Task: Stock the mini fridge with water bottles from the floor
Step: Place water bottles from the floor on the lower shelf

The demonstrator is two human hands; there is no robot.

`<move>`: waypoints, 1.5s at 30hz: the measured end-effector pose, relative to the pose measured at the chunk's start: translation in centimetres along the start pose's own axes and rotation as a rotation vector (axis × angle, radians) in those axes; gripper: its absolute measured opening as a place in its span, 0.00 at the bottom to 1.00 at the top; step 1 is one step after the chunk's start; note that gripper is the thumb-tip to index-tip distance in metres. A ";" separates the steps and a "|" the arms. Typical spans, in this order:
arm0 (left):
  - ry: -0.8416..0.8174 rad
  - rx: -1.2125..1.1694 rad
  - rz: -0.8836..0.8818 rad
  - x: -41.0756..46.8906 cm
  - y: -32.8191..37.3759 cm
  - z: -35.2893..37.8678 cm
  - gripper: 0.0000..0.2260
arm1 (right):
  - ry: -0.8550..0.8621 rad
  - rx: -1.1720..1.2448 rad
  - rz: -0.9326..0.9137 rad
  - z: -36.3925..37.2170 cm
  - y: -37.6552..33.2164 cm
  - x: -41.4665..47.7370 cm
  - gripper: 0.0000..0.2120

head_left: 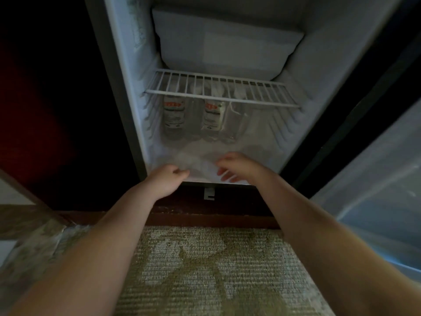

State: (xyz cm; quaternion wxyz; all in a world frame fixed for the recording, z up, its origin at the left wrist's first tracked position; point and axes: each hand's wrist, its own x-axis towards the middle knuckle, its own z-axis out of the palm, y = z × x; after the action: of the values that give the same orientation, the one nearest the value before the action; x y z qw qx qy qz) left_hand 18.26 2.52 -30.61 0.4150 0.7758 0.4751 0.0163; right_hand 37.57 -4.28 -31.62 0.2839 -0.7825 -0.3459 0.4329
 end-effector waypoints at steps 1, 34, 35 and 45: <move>-0.045 0.019 -0.026 -0.6 0.5 -0.4 0.17 | -0.032 -0.034 0.010 -0.3 -0.1 -1.4 0.05; 0.022 0.059 0.287 -34.7 16.7 -2.2 0.11 | 0.462 0.298 -0.195 -4.9 -2.4 -43.9 0.07; 0.015 0.065 0.307 -35.4 17.6 -1.6 0.11 | 0.490 0.313 -0.194 -5.4 -2.0 -44.7 0.06; -0.150 0.172 0.526 -41.1 26.2 10.5 0.08 | 0.829 0.482 -0.084 -9.4 8.4 -53.4 0.05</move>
State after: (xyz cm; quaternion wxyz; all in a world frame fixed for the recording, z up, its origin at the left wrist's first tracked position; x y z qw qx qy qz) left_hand 19.08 -40.31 -5.07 0.3630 0.9039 0.2249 0.0254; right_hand 27.70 -52.71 -7.79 0.5885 -0.7863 -0.1248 0.1406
